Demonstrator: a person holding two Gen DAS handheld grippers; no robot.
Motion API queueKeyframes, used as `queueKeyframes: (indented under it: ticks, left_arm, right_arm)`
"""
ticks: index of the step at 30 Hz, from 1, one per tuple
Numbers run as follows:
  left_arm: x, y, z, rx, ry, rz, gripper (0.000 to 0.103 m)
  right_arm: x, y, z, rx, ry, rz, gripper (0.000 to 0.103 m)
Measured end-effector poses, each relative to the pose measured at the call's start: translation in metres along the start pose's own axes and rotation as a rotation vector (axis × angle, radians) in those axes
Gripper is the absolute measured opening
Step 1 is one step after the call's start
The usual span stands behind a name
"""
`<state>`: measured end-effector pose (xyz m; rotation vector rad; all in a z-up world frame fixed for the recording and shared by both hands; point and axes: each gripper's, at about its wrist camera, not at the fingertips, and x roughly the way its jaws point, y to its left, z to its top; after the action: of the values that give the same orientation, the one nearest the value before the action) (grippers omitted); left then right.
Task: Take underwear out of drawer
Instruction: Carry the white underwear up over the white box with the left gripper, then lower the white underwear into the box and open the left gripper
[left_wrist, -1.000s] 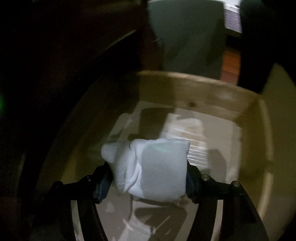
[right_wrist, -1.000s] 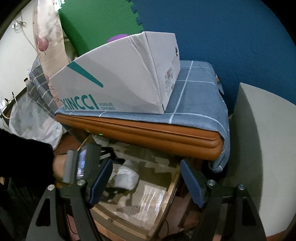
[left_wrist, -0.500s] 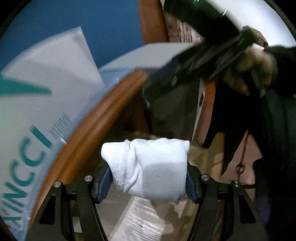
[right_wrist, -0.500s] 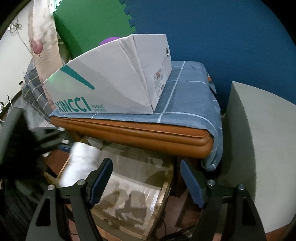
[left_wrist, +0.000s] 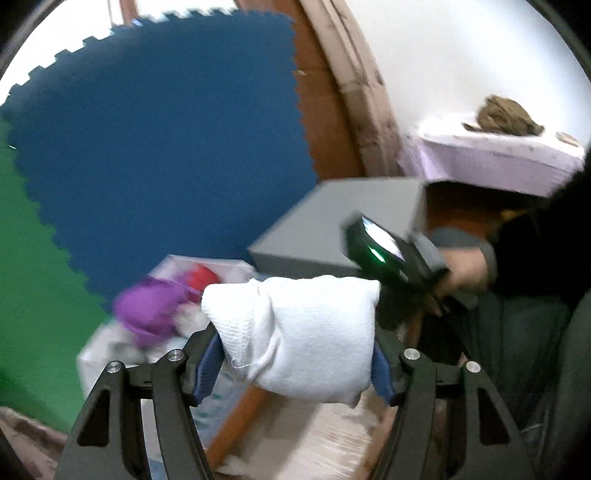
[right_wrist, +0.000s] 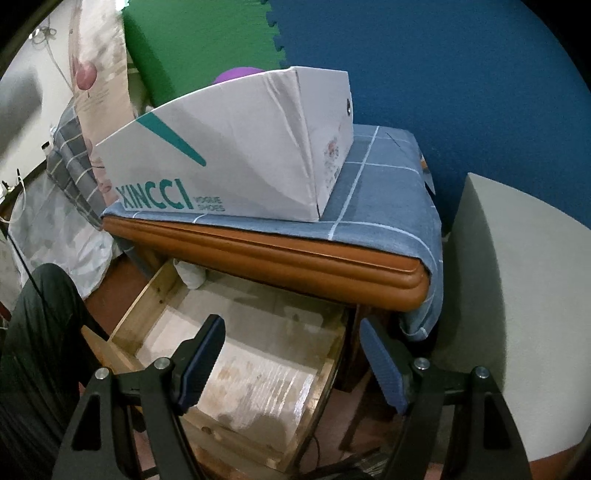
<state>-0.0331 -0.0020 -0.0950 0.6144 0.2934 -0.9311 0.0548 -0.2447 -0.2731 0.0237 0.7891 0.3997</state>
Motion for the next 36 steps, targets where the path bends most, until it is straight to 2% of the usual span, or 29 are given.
queueKeyframes:
  ticks: [3,7,10,13,17,20,26,32,36]
  left_arm:
    - [-0.015,0.032,0.019,-0.03,-0.007,0.093,0.063]
    - [-0.028,0.092,0.043,-0.146,0.029,0.209,0.064]
    - [-0.032,0.138,0.046,-0.267,0.043,0.243,0.064]
    - [-0.02,0.187,0.037,-0.437,0.086,0.252,0.064]
    - [0.015,0.233,0.02,-0.582,0.2,0.292,0.064]
    - [0.051,0.254,0.005,-0.649,0.29,0.31,0.064]
    - [0.124,0.258,-0.025,-0.688,0.459,0.334,0.064]
    - [0.158,0.245,-0.037,-0.694,0.518,0.327,0.064]
    - [0.166,0.241,-0.037,-0.691,0.547,0.321,0.064]
  right_arm:
    - [0.0,0.002,-0.001,-0.008,0.004,-0.005,0.077]
    - [0.002,0.005,-0.002,-0.023,0.015,-0.009,0.077]
    - [0.003,0.008,-0.002,-0.038,0.019,-0.01,0.077]
    - [0.003,0.009,-0.001,-0.046,0.02,-0.008,0.077]
    - [0.006,0.011,-0.001,-0.059,0.029,-0.006,0.077]
    - [0.009,0.013,-0.001,-0.069,0.035,-0.005,0.077]
    - [0.011,0.013,-0.002,-0.067,0.04,0.003,0.077]
    - [0.011,0.016,-0.003,-0.075,0.038,0.013,0.077]
    - [0.011,0.017,-0.004,-0.085,0.04,0.018,0.077]
